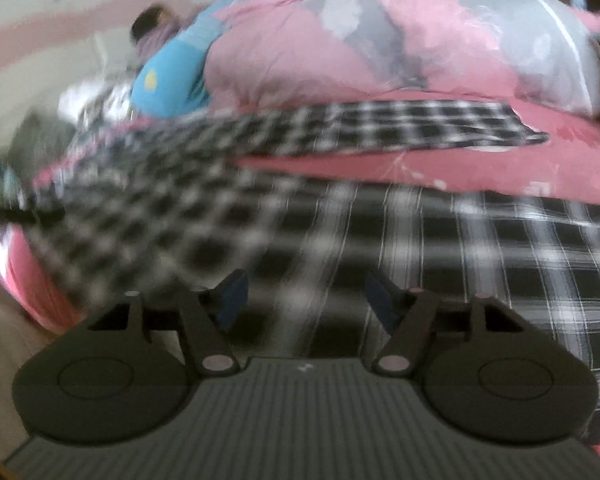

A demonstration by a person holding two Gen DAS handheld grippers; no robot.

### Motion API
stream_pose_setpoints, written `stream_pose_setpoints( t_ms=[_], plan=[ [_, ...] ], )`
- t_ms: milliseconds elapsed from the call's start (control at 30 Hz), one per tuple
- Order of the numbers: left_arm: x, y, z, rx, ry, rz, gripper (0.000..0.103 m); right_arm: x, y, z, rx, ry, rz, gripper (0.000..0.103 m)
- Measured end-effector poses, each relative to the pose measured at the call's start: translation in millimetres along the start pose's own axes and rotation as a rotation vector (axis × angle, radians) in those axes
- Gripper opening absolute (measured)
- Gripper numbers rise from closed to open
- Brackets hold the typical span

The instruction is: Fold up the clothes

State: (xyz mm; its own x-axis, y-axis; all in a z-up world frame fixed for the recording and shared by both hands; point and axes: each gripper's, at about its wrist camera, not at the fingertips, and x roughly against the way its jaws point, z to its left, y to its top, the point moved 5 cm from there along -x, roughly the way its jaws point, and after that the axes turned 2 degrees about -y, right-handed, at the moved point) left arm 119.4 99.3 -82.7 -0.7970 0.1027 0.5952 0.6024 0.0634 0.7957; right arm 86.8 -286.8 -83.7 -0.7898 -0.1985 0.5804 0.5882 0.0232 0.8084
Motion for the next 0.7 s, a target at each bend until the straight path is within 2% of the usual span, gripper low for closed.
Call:
stream_pose_setpoints(
  t_ms=[133, 300, 467, 700],
  plan=[
    [45.5, 20.6, 43.3, 0.058, 0.151, -0.068, 0.060, -2.1, -20.8, 0.3, 0.067, -0.096, 0.054, 0.068],
    [111.1, 60.1, 90.3, 0.116, 0.330, -0.177, 0.061, 30.0, -18.7, -14.1, -0.033, -0.065, -0.014, 0.068],
    [128.7, 76.0, 100.0, 0.151, 0.325, -0.204, 0.069, 60.7, -6.7, -24.8, -0.173, -0.013, -0.106, 0.068],
    [104.9, 63.3, 75.3, 0.180, 0.204, -0.154, 0.069, 136.9, 24.5, -22.3, -0.236, 0.062, -0.264, 0.068]
  ],
)
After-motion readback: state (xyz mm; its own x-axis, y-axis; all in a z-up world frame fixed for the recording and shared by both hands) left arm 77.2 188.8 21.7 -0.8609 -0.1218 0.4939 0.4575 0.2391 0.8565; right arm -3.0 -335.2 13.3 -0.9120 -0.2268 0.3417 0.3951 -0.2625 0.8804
